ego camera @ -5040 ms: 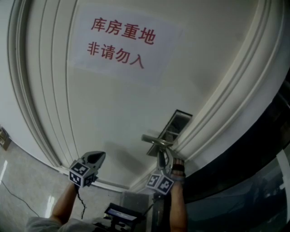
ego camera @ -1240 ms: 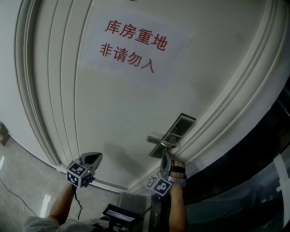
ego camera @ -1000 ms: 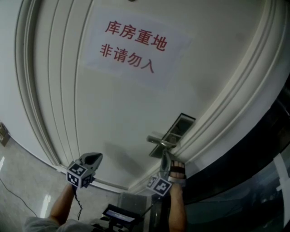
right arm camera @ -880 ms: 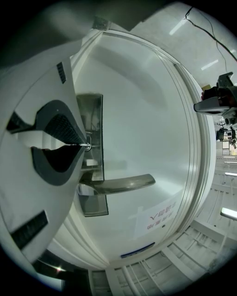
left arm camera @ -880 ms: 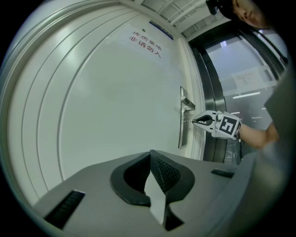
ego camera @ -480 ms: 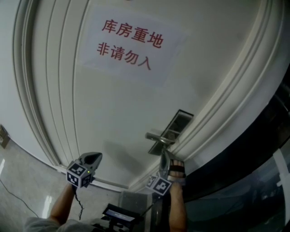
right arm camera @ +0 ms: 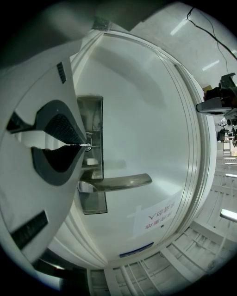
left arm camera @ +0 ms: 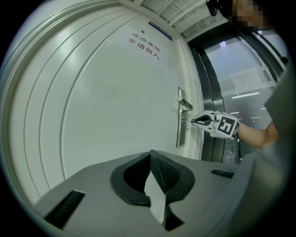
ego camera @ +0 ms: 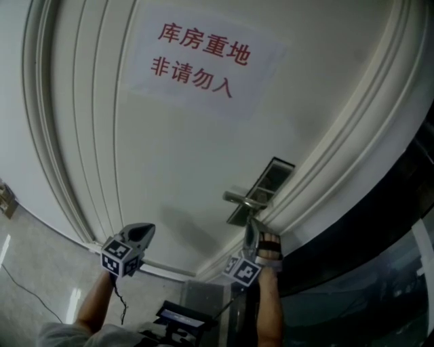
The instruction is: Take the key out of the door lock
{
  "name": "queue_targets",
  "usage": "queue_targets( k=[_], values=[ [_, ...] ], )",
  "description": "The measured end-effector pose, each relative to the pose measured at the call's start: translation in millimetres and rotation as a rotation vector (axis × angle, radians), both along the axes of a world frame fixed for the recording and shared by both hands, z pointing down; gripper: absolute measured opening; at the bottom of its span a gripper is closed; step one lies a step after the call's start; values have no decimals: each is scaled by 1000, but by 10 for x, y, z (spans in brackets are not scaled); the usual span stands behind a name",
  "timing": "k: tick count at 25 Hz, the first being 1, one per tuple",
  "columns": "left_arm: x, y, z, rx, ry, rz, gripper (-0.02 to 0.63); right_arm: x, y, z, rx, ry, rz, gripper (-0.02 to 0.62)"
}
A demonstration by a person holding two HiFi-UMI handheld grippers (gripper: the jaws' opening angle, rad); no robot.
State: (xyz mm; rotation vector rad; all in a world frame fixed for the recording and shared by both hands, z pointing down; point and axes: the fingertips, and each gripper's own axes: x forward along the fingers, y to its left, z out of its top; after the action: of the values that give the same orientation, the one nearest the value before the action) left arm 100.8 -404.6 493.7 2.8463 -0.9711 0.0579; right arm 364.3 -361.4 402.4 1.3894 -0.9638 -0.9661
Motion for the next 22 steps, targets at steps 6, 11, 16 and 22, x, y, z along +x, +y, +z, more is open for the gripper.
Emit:
queue_targets(
  k=[6, 11, 16, 22],
  values=[
    [-35, 26, -26, 3, 3, 1, 8, -13, -2, -3, -2, 7, 4, 20],
    [-63, 53, -30, 8, 1, 1, 8, -21, 3, 6, -5, -2, 5, 20],
    [-110, 54, -45, 13, 5, -4, 8, -30, 24, 16, -8, -3, 12, 20],
    [-155, 99, -71, 15, 10, 0, 8, -88, 147, 0, 2, -20, 17, 20]
  ],
)
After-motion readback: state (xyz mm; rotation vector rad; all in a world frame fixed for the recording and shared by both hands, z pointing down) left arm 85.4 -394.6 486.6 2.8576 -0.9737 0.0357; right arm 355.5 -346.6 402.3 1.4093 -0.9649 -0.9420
